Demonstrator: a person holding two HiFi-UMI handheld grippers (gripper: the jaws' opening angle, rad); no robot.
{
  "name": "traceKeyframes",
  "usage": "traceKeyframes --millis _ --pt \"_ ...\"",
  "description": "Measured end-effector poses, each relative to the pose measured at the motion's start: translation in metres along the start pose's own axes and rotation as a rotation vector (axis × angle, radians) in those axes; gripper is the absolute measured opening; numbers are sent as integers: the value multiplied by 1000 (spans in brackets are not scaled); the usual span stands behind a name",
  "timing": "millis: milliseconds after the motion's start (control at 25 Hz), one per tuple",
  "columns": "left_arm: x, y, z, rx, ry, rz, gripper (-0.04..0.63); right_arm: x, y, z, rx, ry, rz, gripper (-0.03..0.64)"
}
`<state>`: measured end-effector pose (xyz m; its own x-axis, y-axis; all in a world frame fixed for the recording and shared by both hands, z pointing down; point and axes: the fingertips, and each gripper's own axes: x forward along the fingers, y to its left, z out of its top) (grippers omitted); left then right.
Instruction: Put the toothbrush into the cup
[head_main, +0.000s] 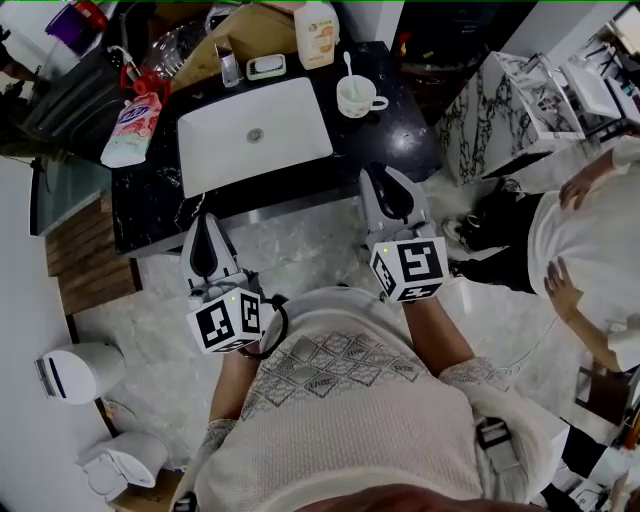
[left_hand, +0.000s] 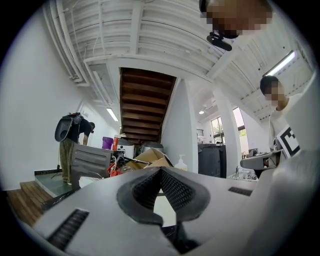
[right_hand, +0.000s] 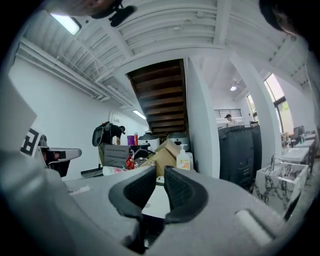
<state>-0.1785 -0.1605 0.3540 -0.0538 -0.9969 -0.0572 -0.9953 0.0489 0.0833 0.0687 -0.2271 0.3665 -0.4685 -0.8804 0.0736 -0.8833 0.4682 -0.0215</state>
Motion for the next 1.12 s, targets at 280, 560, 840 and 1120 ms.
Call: traceKeyframes --millis 280,560,840,1120 --pt "-8 2 -1 -10 5 -18 -2 -14 9 7 -5 -12 -21 52" --pt "-13 2 0 -17 2 -34 -2 -24 14 14 -12 -38 -34 48" --pt "-14 1 -1 -19 7 -40 -2 -28 15 19 -4 -60 -22 46" --pt "-20 -4 -4 -24 10 -42 -2 -34 13 25 13 -93 -8 5"
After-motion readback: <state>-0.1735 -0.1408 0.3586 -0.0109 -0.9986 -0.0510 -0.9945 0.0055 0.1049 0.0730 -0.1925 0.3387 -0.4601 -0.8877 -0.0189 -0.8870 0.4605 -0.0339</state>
